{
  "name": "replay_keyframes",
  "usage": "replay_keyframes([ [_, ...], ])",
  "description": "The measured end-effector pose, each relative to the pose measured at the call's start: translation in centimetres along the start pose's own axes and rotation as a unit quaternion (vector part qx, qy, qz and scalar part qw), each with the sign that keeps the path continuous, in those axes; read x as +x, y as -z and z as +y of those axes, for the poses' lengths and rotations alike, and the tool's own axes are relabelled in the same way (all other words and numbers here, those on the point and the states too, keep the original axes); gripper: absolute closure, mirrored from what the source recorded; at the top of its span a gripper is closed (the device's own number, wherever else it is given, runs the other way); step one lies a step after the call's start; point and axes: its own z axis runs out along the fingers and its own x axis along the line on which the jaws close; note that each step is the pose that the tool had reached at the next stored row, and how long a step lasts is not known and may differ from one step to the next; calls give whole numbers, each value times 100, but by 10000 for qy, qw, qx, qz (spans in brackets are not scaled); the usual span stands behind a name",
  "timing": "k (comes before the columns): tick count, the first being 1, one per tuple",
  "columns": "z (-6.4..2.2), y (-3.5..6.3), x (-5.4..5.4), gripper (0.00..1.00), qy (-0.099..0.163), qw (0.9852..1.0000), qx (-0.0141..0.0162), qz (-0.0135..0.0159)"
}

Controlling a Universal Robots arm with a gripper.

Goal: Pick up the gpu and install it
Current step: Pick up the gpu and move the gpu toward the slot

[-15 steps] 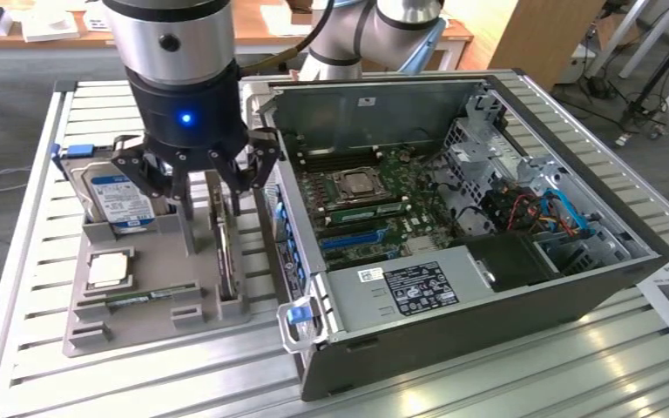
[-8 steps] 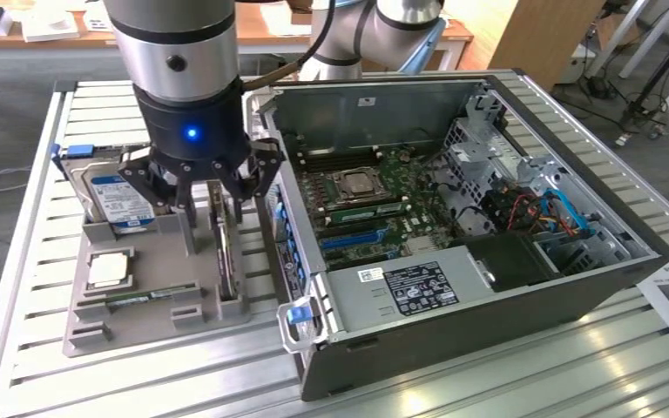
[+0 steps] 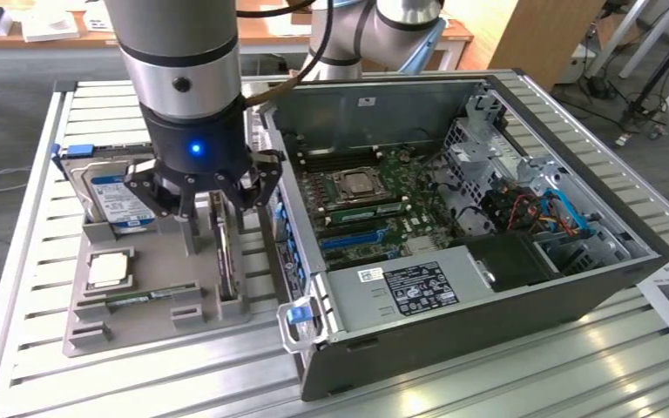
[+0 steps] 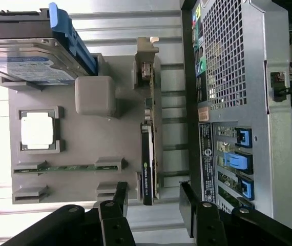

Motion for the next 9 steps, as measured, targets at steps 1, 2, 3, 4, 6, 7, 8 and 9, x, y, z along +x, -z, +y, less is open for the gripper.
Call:
replay_keyframes([
  [1, -1, -20, -1, 47, 0, 10000, 0, 0],
  [2, -2, -38, -3, 47, 0, 10000, -1, -1],
  [3, -3, -56, -5, 47, 0, 10000, 0, -1],
  [4, -4, -74, -8, 47, 0, 10000, 0, -1],
  [6, -5, -110, -13, 47, 0, 10000, 0, 0],
  [7, -6, -128, -15, 47, 0, 10000, 0, 0],
  [8, -7, -147, -16, 47, 0, 10000, -1, -1],
  [9, -8, -162, -19, 47, 0, 10000, -2, -1],
])
